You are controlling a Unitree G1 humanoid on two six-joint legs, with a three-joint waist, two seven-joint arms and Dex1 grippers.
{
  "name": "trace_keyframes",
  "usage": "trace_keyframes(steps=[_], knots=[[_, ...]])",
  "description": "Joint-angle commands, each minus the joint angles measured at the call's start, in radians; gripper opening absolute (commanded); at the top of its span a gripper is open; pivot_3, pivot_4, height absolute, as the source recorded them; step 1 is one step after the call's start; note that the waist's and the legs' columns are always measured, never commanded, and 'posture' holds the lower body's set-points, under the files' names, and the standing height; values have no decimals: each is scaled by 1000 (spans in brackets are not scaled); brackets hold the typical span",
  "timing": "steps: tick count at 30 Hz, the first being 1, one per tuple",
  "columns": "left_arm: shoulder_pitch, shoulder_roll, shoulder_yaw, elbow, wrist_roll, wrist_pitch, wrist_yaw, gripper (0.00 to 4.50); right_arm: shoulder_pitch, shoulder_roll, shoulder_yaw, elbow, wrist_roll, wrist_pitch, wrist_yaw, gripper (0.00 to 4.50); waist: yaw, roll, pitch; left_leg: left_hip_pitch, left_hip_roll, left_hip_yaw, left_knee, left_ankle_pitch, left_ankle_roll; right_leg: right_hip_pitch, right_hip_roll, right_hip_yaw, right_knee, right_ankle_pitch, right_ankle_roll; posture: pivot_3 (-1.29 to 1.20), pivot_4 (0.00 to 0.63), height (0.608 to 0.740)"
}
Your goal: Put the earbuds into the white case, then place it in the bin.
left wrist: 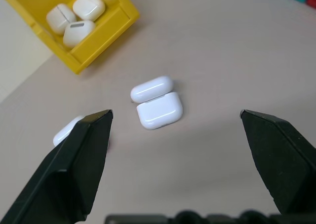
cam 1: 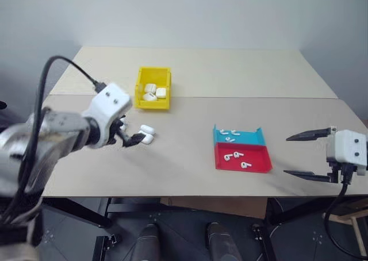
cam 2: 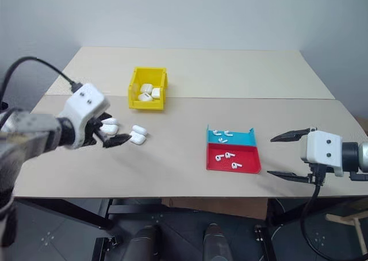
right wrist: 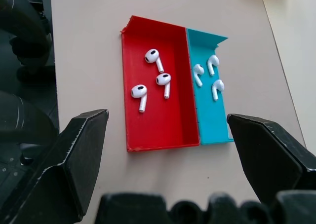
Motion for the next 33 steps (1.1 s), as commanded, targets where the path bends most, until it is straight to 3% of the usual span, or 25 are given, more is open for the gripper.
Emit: trace_keyframes(steps=[1,7,15,21,33], knots=[[-110,4,-132,196,-47,22,98,4500,-29,0,4,-25,2,32,-38,4470,-15,-1,0,0,-1,-2,0,0,0,0,0,-1,-1,0,0,0,150,740],[-299,14,-305,385,-176,22,151,4500,-53,3,38,-22,-1,47,-56,4470,-19,-3,2,-3,-1,-5,-2,0,0,1,0,-3,-8,0,0,0,150,740],[-460,-73,-440,674,-226,22,180,4500,-47,-7,37,-15,9,68,-48,4470,4,-3,2,-2,-3,-7,-14,-1,-1,-3,0,-3,-4,0,0,0,150,740],[-522,-146,-524,818,-204,22,169,4500,-36,-15,24,-12,15,82,-29,4470,19,-3,2,-3,-3,-7,-18,-1,-1,-6,1,-4,1,-5,-1,0,150,740],[-566,-271,-542,982,-11,21,76,4500,-1,2,12,-54,11,114,-58,4470,22,-3,2,-4,-4,-9,-15,0,-1,-6,1,-4,2,-5,-1,0,150,740]])
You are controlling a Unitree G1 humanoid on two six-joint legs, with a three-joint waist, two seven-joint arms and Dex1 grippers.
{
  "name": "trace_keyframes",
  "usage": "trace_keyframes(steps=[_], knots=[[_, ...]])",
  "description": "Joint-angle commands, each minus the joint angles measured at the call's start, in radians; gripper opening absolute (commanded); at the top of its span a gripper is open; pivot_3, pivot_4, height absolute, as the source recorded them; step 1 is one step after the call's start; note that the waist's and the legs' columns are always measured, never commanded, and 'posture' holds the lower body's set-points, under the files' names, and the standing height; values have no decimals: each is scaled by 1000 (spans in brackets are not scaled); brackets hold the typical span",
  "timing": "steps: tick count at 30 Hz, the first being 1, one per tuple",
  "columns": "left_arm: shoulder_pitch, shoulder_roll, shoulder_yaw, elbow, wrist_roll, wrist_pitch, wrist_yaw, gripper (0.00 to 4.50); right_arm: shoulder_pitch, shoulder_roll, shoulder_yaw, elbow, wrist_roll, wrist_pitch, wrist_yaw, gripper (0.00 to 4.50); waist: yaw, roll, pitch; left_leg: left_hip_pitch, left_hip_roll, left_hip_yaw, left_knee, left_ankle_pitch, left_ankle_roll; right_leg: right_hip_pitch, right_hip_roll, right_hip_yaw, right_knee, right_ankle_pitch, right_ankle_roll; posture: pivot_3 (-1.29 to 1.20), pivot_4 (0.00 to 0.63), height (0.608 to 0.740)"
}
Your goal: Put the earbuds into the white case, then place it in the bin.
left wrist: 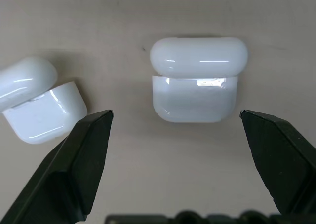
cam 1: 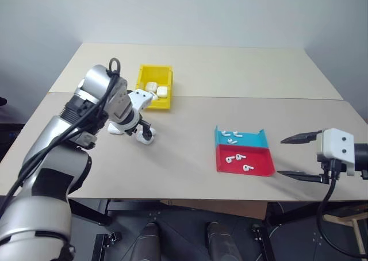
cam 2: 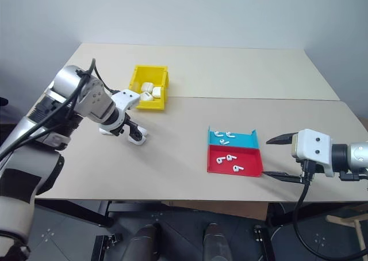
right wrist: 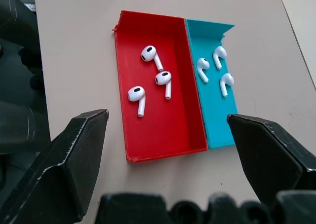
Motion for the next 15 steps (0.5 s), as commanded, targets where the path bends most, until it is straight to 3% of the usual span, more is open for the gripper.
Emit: trace_keyframes(steps=[1,15], knots=[[-38,-18,-8,48,70,-6,-54,4500,24,1,-55,-41,10,9,-16,4470,0,0,0,0,0,0,0,0,0,0,0,0,0,0,0,0,150,740],[-56,-92,-60,208,239,-105,-230,4500,76,17,-61,-88,-2,27,-67,4470,-1,0,0,0,0,-1,0,0,0,1,0,0,0,0,0,0,150,740]])
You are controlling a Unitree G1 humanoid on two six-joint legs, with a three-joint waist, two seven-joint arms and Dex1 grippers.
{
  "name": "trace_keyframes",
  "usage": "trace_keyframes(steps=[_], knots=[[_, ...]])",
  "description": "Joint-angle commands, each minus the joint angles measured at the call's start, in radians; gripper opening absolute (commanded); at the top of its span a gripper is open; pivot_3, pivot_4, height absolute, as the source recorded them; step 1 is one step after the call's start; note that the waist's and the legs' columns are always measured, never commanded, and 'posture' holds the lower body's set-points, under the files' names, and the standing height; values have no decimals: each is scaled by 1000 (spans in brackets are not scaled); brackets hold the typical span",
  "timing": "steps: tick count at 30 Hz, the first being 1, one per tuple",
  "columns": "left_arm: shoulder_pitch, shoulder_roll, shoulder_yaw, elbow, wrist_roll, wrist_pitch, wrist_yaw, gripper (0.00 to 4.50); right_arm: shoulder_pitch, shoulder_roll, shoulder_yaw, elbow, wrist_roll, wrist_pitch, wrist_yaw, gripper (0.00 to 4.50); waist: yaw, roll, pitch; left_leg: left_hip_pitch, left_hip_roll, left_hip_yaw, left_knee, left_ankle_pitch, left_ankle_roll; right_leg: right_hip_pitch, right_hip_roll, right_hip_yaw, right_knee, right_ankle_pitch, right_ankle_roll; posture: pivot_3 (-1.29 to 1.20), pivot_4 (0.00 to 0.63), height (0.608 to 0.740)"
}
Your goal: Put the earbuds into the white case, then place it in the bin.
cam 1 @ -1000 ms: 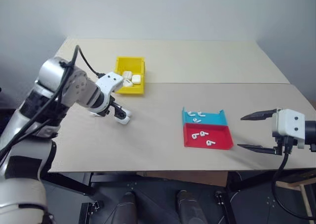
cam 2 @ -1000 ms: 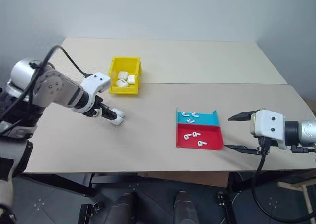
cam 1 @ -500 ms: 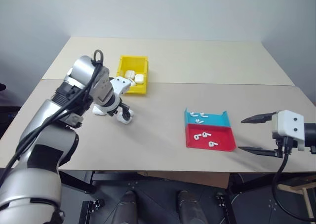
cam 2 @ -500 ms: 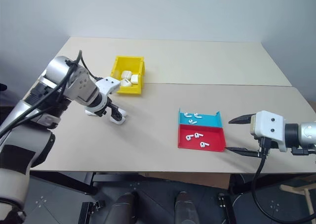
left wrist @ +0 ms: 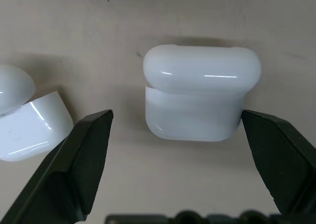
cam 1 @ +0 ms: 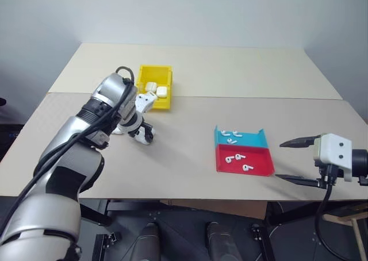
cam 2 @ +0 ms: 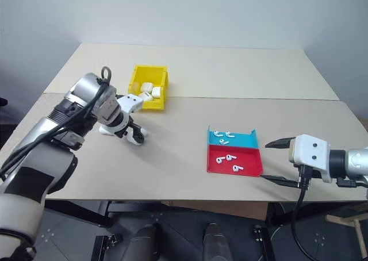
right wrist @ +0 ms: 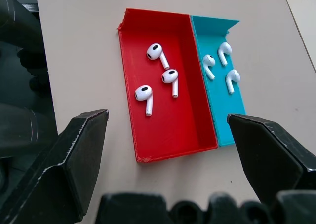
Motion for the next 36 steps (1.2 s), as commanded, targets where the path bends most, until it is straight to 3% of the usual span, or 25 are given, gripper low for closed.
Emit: trace_keyframes(steps=[1,23,26,29,30,36], knots=[[-47,-15,-7,42,48,-18,-67,4500,2,4,-32,-22,-1,5,-16,4470,1,0,0,0,0,0,0,0,0,0,0,0,0,0,0,0,150,740],[-62,-56,-108,132,171,-79,-293,4500,32,3,-28,-40,-25,34,-54,4470,0,0,0,-1,0,-1,0,0,0,0,0,-1,0,0,0,0,150,740],[-54,-62,-109,151,185,-88,-298,3910,28,5,-25,-37,-30,32,-59,4500,0,0,0,-1,0,-1,0,0,0,0,0,-1,0,0,0,0,150,740],[-58,-64,-103,159,197,-89,-302,2926,27,3,-27,-37,-27,31,-58,4500,0,0,0,0,0,-1,1,0,0,1,0,-1,0,0,0,0,150,740],[-61,-62,-99,156,200,-89,-305,2780,26,2,-27,-36,-27,31,-58,4500,-1,0,0,0,0,-1,1,0,0,1,0,-1,0,0,0,0,150,740],[-64,-34,-1,73,238,-117,-226,2782,14,-1,-29,-27,-30,27,-62,4500,-3,0,0,0,0,-1,1,0,0,2,0,-1,0,0,0,0,150,740]])
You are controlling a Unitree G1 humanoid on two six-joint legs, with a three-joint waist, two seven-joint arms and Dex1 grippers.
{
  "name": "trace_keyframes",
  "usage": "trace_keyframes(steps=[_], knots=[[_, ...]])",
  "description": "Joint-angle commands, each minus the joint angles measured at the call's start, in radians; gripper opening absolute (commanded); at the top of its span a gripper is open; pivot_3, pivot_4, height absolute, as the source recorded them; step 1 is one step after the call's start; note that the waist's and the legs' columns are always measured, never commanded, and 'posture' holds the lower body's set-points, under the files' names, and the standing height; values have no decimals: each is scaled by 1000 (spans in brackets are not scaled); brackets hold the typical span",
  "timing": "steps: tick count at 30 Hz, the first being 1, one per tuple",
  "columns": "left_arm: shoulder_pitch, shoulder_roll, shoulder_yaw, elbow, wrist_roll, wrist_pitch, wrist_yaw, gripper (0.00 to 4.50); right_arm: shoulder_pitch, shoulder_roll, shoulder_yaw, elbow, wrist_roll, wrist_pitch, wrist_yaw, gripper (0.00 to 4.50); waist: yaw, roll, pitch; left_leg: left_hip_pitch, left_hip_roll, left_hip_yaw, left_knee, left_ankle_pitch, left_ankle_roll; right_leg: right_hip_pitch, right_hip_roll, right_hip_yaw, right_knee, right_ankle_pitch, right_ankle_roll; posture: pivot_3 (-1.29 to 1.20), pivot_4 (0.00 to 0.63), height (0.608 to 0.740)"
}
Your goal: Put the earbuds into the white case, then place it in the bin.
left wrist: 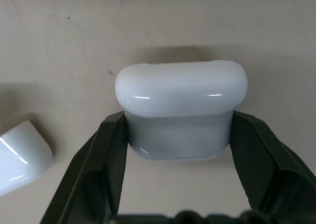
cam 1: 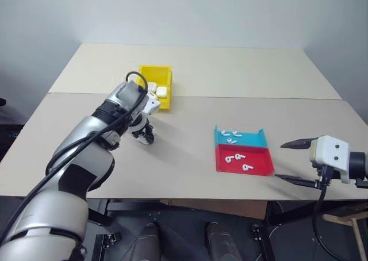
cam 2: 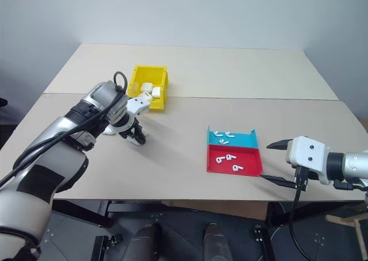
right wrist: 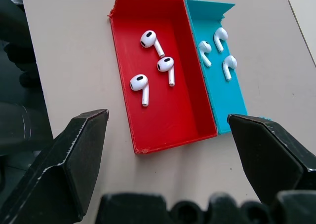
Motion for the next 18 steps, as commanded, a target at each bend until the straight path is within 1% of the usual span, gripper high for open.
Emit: trace_keyframes(steps=[1,3,5,6,7,8,9,10,11,12,14,16,18], knots=[[-35,51,85,-98,38,-13,21,2782,-22,-6,-32,-3,2,1,-7,4500,0,0,0,0,0,0,0,0,0,0,0,0,0,0,0,0,150,740],[-33,75,165,-180,16,0,22,2782,-35,-11,-40,1,11,-2,0,4500,-1,0,0,0,0,0,-1,0,0,0,0,0,0,0,0,0,150,740],[-7,98,300,-280,-34,2,15,2782,-50,-14,-49,3,15,-26,11,4500,1,0,0,-1,0,0,-1,0,0,-1,0,0,0,0,0,0,150,740],[84,127,385,-436,-47,-79,32,2782,-65,-27,-50,-1,29,-26,33,4500,2,0,0,-2,0,0,-1,0,0,-1,0,-1,0,0,1,0,150,740],[165,158,438,-571,-57,-133,39,2782,-87,-40,-45,-4,40,-31,55,4500,-3,3,0,-2,0,0,-1,0,0,-1,0,-1,0,0,1,0,150,740],[268,166,508,-703,-62,-218,60,2782,-115,-54,-33,-8,48,-22,71,4500,-6,5,0,-1,0,1,-3,0,0,-1,-1,0,-1,0,1,0,150,740],[366,153,575,-802,-62,-328,89,2782,-137,-65,-20,-8,49,-15,81,4500,-10,6,-1,1,1,1,-3,0,0,1,0,1,0,-1,1,0,150,740],[471,137,616,-884,-46,-475,111,2782,-168,-82,5,-6,41,-4,88,4500,-11,7,-2,4,1,2,-5,2,3,2,0,1,0,-1,1,0,150,740],[545,123,643,-939,-31,-584,127,2782,-189,-93,22,-1,34,4,94,4500,-7,7,-2,6,2,2,-5,2,4,3,1,1,0,-2,0,0,150,740],[588,128,643,-975,-44,-589,106,2782,-217,-124,53,-3,42,62,111,4500,-3,7,-2,6,2,1,-5,3,4,4,2,0,2,-2,0,0,150,740],[701,106,648,-1016,-28,-779,89,2782,-265,-149,104,-1,36,87,134,4500,3,6,-1,6,3,0,-3,3,3,4,3,0,1,-1,-2,0,150,740],[821,57,652,-1000,-16,-1080,49,2782,-319,-167,175,-13,25,120,157,4500,9,6,-1,5,3,1,-1,1,0,6,3,-1,1,-1,-3,0,150,740],[887,23,648,-949,-19,-1329,-25,2782,-357,-186,239,-26,-5,134,188,4500,12,7,-1,5,3,2,2,0,0,7,2,0,-1,-1,-3,0,150,740]])
